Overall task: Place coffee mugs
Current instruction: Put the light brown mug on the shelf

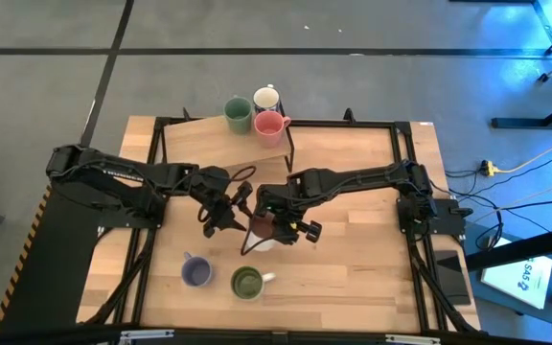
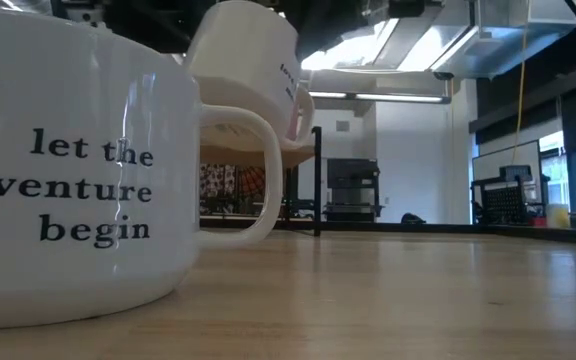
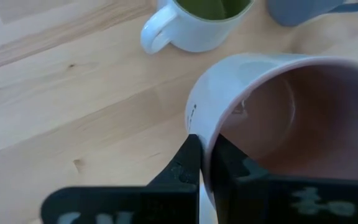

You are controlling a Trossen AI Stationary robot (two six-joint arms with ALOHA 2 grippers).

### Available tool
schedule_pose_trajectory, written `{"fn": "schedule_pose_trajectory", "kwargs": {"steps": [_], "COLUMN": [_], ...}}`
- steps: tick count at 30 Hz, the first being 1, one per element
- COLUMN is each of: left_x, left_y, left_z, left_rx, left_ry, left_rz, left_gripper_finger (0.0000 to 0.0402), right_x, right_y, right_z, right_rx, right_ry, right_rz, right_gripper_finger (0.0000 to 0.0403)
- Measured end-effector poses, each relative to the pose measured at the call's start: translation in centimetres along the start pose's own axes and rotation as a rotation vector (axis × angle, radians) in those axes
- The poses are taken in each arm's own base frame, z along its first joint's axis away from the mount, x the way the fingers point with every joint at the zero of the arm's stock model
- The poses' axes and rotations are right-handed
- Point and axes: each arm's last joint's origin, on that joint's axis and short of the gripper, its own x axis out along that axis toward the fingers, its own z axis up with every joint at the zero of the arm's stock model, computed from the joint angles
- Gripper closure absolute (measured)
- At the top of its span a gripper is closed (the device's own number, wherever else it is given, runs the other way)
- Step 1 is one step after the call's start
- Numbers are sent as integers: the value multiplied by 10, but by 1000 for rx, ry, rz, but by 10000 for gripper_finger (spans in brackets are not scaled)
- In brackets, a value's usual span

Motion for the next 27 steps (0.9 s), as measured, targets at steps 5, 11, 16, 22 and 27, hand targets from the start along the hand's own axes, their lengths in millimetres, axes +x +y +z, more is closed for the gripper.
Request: {"fn": "schedule_pose_trajectory", "kwargs": {"steps": [5, 11, 16, 22, 27], "left_x": [8, 15, 14, 18, 25], "left_y": [0, 0, 1, 1, 2], "left_z": [-3, -4, -4, -5, -7], "left_rx": [-13, -14, -1, -2, 30], "left_ry": [5, 0, -1, 14, 4], "left_rz": [-16, -30, -16, -8, -5], "left_gripper_finger": [283, 337, 365, 395, 397], "right_x": [0, 1, 1, 0, 0], "right_y": [2, 3, 3, 5, 6], "right_z": [-1, -2, -4, -6, -8], "right_rx": [-2, -23, -61, -90, -156], "right_ry": [5, 31, 63, 95, 133], "right_rz": [17, 21, 20, 32, 39], "right_gripper_finger": [403, 403, 403, 403, 403]}}
